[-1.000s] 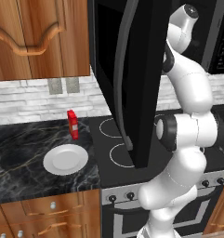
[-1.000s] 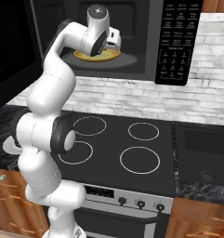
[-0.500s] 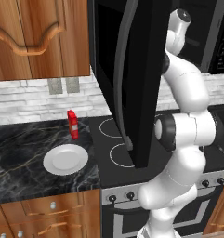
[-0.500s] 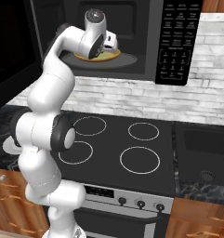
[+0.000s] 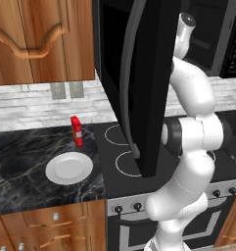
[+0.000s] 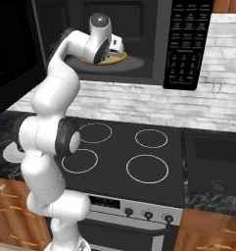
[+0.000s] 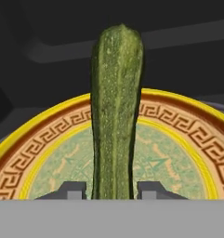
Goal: Pick the squash from the counter and place it in the microwave.
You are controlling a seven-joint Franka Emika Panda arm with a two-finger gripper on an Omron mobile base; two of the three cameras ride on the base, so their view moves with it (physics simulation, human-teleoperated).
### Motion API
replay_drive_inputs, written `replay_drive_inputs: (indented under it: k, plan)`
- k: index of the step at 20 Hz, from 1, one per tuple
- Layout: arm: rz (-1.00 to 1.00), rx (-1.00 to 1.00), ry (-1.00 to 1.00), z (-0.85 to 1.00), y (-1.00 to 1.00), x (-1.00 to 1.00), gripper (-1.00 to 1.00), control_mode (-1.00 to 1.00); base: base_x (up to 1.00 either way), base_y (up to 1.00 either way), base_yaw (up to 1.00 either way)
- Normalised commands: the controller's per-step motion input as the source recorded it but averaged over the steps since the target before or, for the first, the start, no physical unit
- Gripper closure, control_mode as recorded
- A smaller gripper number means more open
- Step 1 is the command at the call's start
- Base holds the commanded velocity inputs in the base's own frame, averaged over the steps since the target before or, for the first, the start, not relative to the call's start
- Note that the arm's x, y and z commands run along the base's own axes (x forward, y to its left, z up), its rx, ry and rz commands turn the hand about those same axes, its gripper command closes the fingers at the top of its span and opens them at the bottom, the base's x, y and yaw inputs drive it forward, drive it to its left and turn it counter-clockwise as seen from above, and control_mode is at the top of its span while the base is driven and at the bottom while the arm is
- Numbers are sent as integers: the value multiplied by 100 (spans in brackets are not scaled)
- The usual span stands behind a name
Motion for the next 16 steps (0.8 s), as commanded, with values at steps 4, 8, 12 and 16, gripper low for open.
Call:
replay_drive_inputs:
  k: [4,8,12,16]
  plan:
    - [0,0,0,0,0,2,-100,-100,0,0,0]
    - [0,0,0,0,0,0,-100,-100,0,0,0]
    - [0,0,0,0,-9,-32,-100,-100,0,0,0]
    - [0,1,-2,0,-2,-98,-100,-100,0,0,0]
